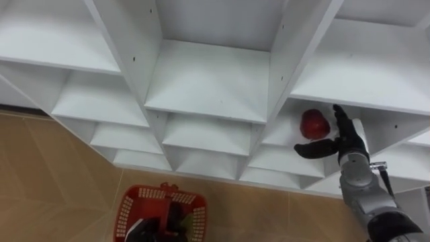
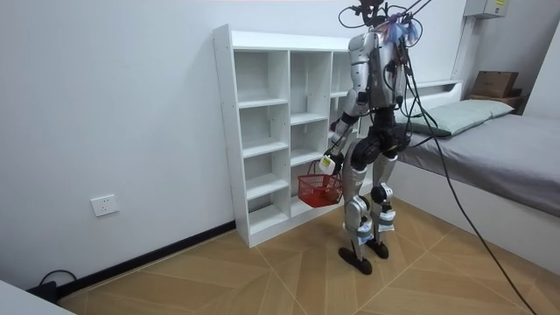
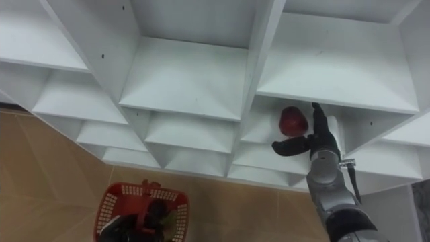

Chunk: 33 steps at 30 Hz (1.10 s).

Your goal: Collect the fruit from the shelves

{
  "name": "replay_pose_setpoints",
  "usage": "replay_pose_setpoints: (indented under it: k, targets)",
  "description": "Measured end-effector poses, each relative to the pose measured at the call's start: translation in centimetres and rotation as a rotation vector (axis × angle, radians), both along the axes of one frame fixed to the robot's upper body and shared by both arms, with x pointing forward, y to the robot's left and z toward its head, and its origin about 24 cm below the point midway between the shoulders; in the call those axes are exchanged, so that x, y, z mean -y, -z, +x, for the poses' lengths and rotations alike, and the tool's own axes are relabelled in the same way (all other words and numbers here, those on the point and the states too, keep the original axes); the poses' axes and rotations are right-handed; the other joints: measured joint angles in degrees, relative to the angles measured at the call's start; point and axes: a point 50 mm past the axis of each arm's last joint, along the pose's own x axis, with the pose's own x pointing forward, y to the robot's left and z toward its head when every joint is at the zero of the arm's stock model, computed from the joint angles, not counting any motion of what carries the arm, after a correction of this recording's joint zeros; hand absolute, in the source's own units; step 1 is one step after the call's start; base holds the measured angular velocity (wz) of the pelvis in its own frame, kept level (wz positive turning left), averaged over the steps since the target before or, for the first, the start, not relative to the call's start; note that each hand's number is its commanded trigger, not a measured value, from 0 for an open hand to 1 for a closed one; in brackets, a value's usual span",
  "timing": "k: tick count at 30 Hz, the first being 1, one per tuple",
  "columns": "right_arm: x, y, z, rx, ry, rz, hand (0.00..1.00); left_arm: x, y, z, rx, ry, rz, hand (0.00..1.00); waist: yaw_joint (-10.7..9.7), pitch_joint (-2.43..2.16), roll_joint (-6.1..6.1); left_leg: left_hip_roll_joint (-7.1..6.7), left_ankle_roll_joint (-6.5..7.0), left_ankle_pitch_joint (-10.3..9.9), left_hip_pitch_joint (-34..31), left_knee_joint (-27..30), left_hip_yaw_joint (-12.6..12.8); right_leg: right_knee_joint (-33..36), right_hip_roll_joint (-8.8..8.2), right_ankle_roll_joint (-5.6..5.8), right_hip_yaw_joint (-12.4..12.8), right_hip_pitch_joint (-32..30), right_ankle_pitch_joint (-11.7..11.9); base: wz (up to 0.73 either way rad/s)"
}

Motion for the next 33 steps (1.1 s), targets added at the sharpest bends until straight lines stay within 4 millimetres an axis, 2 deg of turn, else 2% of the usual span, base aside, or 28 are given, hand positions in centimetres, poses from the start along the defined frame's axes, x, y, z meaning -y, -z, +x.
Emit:
replay_pose_setpoints:
  k: [7,23,24,25,26,27,33]
  targets:
    - [-0.2,-0.4,0.3,0.032,-0.005,-0.041,0.0,0.6,-0.2,0.7,0.026,0.001,-0.019,1.0,0.09,0.34,0.72,0.02,0.0,0.0,0.04,-0.42,0.18,-0.2,0.07,-0.01,0.1,-0.1,0.01,0.0]
    - [-0.4,-0.2,0.2,0.051,0.021,-0.099,0.0,1.2,0.2,0.6,-0.006,0.056,-0.003,1.0,1.5,0.3,0.95,0.06,0.0,0.25,-0.05,-0.87,0.9,0.19,0.08,0.01,1.19,-0.93,-0.01,-0.03]
    - [-0.4,-0.2,0.2,0.05,0.022,-0.098,0.26,1.2,0.2,0.6,-0.007,0.055,-0.003,1.0,1.5,0.32,0.93,0.06,0.0,0.27,-0.04,-0.85,0.9,0.34,0.06,0.01,1.2,-0.96,-0.01,0.0]
    - [-0.4,-0.2,0.2,0.049,0.022,-0.098,0.62,1.2,0.2,0.6,-0.006,0.055,-0.004,1.0,1.51,0.33,0.91,0.06,0.0,0.27,-0.07,-0.81,0.92,0.66,0.02,0.01,1.23,-1.16,-0.03,0.0]
    - [-0.4,-0.2,0.2,0.05,0.022,-0.097,0.76,1.2,0.1,0.6,-0.006,0.055,-0.004,1.0,1.48,0.33,0.91,0.06,0.0,0.27,-0.15,-0.75,0.95,0.73,0.0,-0.01,1.24,-1.23,-0.04,0.0]
    - [-0.4,-0.2,0.3,0.052,0.025,-0.099,1.0,1.3,0.1,0.7,-0.003,0.055,-0.007,1.0,1.45,0.33,0.91,0.05,0.01,0.27,-0.58,-0.49,1.06,1.02,-0.07,-0.03,1.3,-1.66,-0.06,0.0]
    - [-0.8,-0.9,0.9,0.09,0.035,-0.128,1.0,1.3,0.1,0.7,-0.003,0.055,-0.006,1.0,1.24,0.33,0.9,0.05,0.02,0.27,-0.98,-0.4,1.44,1.72,-0.17,-0.22,1.66,-2.2,-0.34,-0.02]
